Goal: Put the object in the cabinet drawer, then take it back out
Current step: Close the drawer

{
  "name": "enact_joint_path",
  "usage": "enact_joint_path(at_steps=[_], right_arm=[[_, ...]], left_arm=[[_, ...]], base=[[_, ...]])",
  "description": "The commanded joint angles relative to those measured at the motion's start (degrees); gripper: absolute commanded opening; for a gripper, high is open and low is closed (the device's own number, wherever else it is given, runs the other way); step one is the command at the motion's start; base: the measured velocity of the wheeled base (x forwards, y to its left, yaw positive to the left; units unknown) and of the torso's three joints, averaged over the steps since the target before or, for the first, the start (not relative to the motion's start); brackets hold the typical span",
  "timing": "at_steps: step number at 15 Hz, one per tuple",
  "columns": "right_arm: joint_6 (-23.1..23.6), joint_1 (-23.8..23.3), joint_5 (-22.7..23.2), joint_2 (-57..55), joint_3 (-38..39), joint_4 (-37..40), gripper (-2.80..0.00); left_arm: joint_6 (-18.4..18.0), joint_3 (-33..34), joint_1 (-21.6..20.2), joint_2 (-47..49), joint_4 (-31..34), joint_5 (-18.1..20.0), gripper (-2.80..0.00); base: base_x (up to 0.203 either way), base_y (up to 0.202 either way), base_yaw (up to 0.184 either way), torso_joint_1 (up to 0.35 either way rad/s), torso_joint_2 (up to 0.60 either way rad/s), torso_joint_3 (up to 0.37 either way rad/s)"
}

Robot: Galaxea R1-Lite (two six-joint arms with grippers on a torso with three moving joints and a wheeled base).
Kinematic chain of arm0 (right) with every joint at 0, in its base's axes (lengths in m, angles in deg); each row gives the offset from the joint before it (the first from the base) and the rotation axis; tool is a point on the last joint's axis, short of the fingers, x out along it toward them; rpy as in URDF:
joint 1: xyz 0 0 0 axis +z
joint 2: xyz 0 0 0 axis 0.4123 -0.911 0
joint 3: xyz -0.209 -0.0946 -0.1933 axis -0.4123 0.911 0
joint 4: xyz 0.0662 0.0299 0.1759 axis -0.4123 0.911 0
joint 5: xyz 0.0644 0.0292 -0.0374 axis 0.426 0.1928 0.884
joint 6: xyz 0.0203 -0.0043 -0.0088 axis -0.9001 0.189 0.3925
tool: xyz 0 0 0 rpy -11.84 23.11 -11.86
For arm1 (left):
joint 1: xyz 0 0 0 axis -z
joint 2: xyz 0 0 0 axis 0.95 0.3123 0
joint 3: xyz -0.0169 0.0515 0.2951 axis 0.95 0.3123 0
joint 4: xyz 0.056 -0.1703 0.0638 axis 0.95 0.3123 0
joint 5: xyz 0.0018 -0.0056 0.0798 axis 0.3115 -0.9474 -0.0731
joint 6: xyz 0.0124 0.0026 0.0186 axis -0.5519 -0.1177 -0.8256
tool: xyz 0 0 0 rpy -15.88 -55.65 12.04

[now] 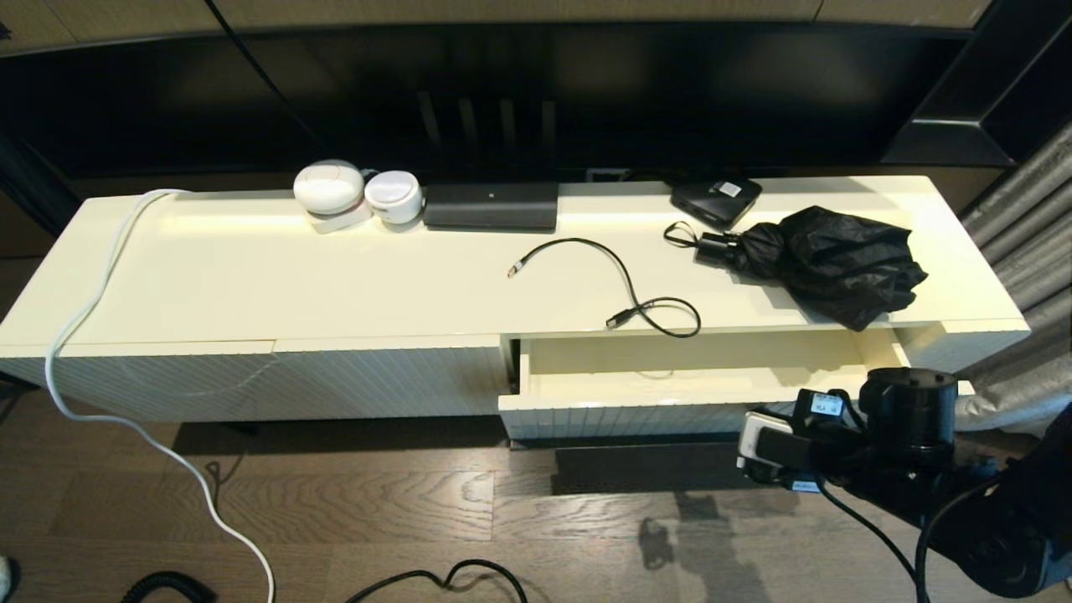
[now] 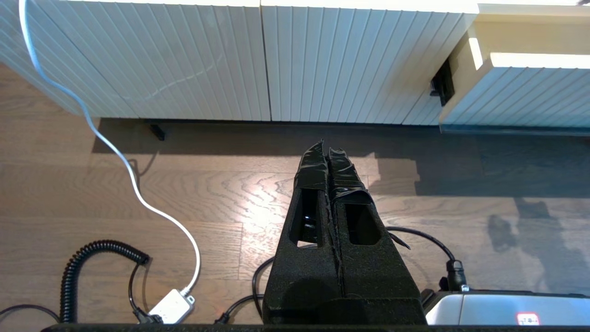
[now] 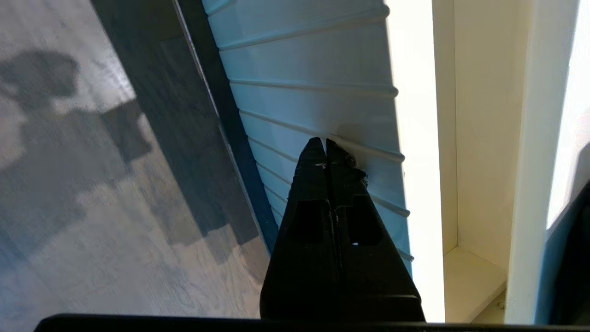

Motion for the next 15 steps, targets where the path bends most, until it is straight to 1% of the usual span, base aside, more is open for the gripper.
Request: enact_joint_path(at_steps=[1,6,10,12,15], right_arm=[[0.38,-0.28,0.0,-1.36,-1.98,-0.31,-2.8],[0.44,-0.64,0.06,-2.99,-6.67,0.14,-2.8],[0.82,-0.91,-0.03,-3.76,-8.71,0.5,-2.8],[0.82,-1.25,-0.36,-3.84,-10.98,3.1,-2.8],[0.9,-1.78,-0.38,-4.53,-13.59,4.26,-2.8]], left_arm=[[0.06,0.0,-0.04,0.06,-0.02,-0.01,-2.8],[0.06,0.0,-0.02,0.06,-0.02,0.02,-2.8],[0.06,0.0,0.03,0.06,-0.02,-0.01,-2.8],[0.06,0.0,-0.05,0.06,-0.02,0.08,-2.8],[0.06,0.0,-0.05,0.06,-0.02,-0.01,-2.8]], base=[[0.0,0.0,0.0,0.0,0.0,0.0],[0.0,0.0,0.0,0.0,0.0,0.0],[0.0,0.0,0.0,0.0,0.0,0.0],[0.0,0.0,0.0,0.0,0.0,0.0],[0.0,0.0,0.0,0.0,0.0,0.0]])
